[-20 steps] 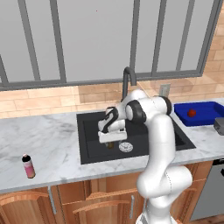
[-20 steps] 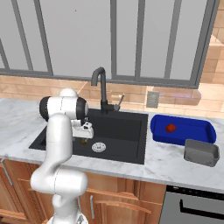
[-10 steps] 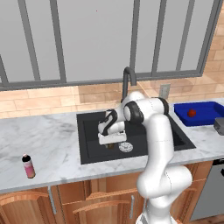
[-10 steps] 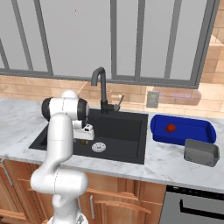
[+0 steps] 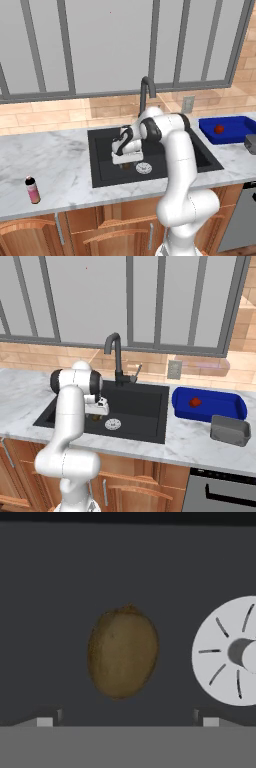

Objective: Pick up all produce items and place them in the sink. Turn on the sink faucet to wash them. Then turn the sink off and put them in the tray.

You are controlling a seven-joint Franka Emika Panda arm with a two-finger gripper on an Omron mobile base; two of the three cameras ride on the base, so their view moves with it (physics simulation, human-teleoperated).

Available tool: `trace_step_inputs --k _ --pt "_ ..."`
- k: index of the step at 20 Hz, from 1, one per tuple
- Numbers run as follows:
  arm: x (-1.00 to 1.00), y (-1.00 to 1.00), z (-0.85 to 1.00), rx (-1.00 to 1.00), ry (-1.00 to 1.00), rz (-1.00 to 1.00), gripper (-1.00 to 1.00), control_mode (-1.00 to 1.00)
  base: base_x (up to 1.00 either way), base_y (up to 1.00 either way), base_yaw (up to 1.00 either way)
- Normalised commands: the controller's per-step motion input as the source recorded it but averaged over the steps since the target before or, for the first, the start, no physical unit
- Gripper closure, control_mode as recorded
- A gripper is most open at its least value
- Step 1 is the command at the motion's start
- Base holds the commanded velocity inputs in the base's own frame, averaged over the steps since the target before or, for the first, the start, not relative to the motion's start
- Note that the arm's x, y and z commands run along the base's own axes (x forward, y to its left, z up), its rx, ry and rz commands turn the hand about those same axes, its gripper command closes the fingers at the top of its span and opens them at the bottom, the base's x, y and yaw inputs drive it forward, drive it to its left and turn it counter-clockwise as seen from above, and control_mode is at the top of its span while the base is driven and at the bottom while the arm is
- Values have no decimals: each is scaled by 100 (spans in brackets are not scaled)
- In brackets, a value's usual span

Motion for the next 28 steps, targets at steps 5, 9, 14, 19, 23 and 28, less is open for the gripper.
trace_step_inputs --k 5,9,14,19,23,28 --pt "26 3 -24 0 0 0 -100 -100 0 0 0" --pt "29 6 -22 0 0 0 -100 -100 0 0 0" --pt "28 6 -15 0 0 0 -100 -100 0 0 0" --pt "5 6 -12 0 0 0 -100 -100 0 0 0" --pt "-18 3 -6 0 0 0 100 -100 0 0 0" --pt "-55 -6 0 0 -2 -2 100 -100 0 0 0"
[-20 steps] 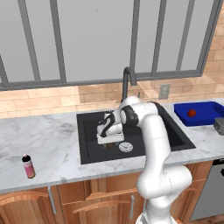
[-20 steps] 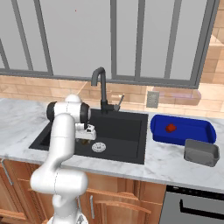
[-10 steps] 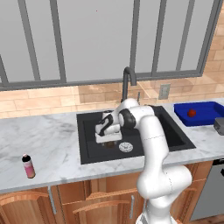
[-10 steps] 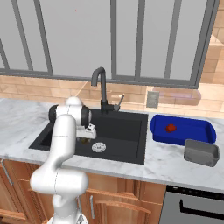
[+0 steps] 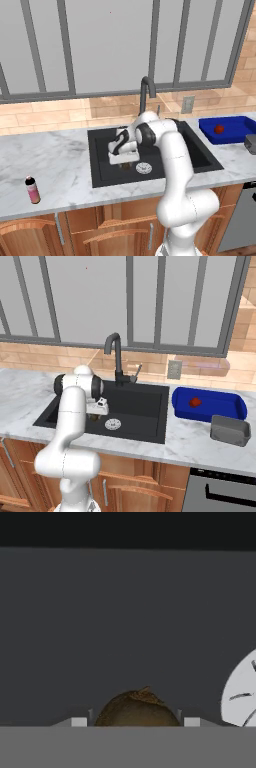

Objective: Pick up all produce items and place them in the sink. Turn on the sink faucet to wash them. Then turn the sink off and put them in the tray.

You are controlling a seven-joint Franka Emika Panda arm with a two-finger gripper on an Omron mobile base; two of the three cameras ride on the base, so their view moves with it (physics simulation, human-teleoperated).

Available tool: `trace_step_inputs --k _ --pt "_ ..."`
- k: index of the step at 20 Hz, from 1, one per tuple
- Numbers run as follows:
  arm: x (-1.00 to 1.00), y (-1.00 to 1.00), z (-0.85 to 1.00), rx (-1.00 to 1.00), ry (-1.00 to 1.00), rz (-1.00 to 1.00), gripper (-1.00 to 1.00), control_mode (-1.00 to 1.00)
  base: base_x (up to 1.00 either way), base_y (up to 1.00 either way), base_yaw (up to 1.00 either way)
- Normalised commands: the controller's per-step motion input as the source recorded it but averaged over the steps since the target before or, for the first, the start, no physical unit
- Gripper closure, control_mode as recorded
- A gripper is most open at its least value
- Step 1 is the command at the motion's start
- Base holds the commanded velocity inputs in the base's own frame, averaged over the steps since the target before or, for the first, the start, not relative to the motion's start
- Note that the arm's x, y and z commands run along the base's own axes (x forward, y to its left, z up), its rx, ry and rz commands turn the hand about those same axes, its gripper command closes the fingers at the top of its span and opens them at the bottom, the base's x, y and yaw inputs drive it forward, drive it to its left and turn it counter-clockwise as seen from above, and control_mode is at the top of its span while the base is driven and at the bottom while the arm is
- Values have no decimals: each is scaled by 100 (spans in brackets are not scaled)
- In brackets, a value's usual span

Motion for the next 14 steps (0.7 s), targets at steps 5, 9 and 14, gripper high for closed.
trace_step_inputs --k 5,9,14 --pt "-53 -6 41 0 -13 -3 100 -100 0 0 0" --pt "-28 -2 100 1 -26 -1 100 -100 0 0 0" --pt "0 -2 100 2 -26 -1 100 -100 0 0 0"
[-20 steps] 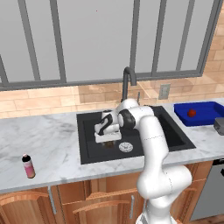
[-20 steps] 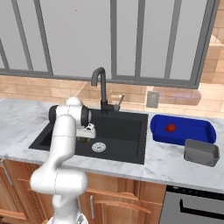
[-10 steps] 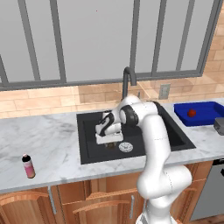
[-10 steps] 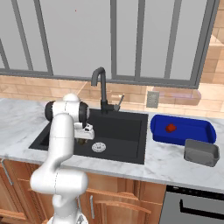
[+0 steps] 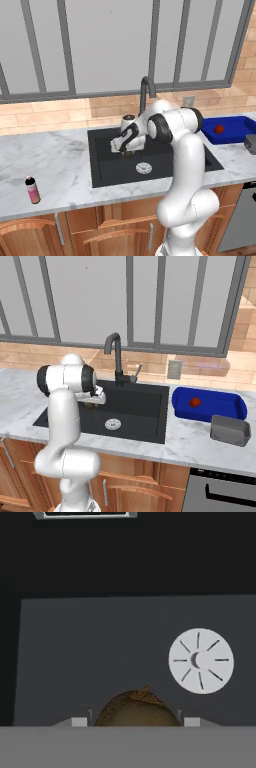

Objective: Pick up all produce items and place them in the sink. Turn on the sink faucet to wash them. Then turn the sink off and put them in the tray.

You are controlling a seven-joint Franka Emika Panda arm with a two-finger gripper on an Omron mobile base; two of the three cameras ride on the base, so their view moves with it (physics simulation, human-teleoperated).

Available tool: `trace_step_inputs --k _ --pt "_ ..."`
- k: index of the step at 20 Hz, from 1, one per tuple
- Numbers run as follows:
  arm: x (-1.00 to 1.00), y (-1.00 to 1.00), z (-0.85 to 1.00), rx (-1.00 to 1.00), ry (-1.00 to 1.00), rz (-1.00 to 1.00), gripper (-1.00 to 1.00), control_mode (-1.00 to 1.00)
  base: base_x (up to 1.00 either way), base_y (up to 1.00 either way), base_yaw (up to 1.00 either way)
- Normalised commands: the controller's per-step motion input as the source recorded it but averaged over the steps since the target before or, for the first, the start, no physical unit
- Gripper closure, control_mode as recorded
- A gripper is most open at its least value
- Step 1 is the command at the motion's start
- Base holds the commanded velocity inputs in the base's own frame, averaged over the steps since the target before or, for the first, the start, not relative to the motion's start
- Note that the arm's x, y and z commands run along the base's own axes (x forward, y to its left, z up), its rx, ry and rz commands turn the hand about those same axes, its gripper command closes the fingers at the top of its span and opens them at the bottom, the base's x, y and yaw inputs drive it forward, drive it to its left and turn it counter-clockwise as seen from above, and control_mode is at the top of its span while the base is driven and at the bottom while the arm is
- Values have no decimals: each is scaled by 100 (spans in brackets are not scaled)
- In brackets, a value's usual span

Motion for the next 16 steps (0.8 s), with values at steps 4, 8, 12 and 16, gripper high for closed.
trace_step_inputs --k 4,8,12,16 --pt "-2 -8 84 0 -18 -3 100 -100 0 0 0" --pt "-1 -21 55 0 -3 -4 100 -100 0 0 0" --pt "0 -21 60 0 -1 -3 100 -100 0 0 0" --pt "-2 -31 70 0 -1 -2 100 -100 0 0 0"
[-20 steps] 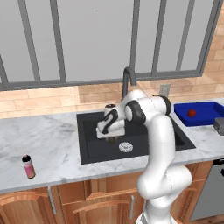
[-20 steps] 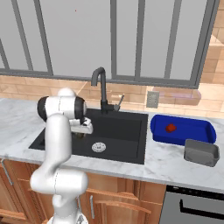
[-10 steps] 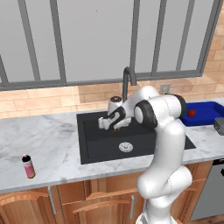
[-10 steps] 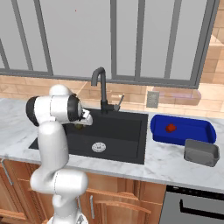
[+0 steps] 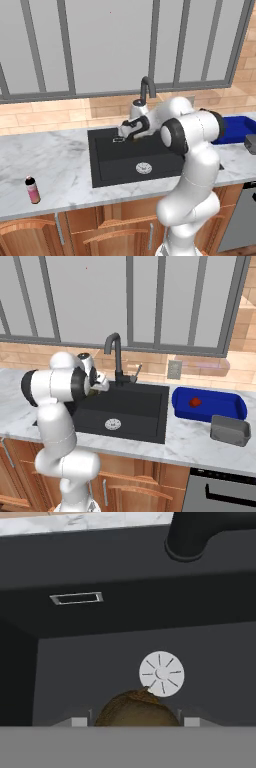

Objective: Pick up all produce items and place them in the sink. Turn on the sink faucet to wash them. Then turn the sink off and put them in the tray.

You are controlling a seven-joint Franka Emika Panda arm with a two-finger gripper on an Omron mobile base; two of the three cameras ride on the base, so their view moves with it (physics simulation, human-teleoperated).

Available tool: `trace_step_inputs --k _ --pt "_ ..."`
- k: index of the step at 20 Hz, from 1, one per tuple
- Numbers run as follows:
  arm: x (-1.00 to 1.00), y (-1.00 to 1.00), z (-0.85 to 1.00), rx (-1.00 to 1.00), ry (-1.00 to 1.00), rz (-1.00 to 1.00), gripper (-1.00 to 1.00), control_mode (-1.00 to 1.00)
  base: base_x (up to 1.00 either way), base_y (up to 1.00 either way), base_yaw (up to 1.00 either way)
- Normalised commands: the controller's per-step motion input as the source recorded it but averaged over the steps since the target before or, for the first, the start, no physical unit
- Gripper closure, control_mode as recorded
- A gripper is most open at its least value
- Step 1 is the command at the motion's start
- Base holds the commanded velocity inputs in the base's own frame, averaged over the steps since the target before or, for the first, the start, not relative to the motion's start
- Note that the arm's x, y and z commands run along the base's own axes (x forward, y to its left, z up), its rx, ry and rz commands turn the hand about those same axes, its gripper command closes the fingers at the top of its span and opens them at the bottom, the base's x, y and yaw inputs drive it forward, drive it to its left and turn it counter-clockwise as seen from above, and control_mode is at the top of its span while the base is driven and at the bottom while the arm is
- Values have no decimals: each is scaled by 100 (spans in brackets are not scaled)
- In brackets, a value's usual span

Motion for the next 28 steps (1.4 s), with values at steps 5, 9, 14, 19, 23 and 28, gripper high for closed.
trace_step_inputs --k 5,9,14,19,23,28 --pt "-15 -50 47 0 -1 -1 100 -100 0 0 0" --pt "-25 -66 21 0 0 0 100 -100 0 0 0" --pt "-31 -73 4 0 0 0 100 -100 0 0 0" --pt "-15 -79 0 0 0 0 100 -100 0 0 0" --pt "0 -86 0 0 0 0 100 -100 0 0 0" --pt "12 -83 0 0 0 0 100 -100 0 0 0"
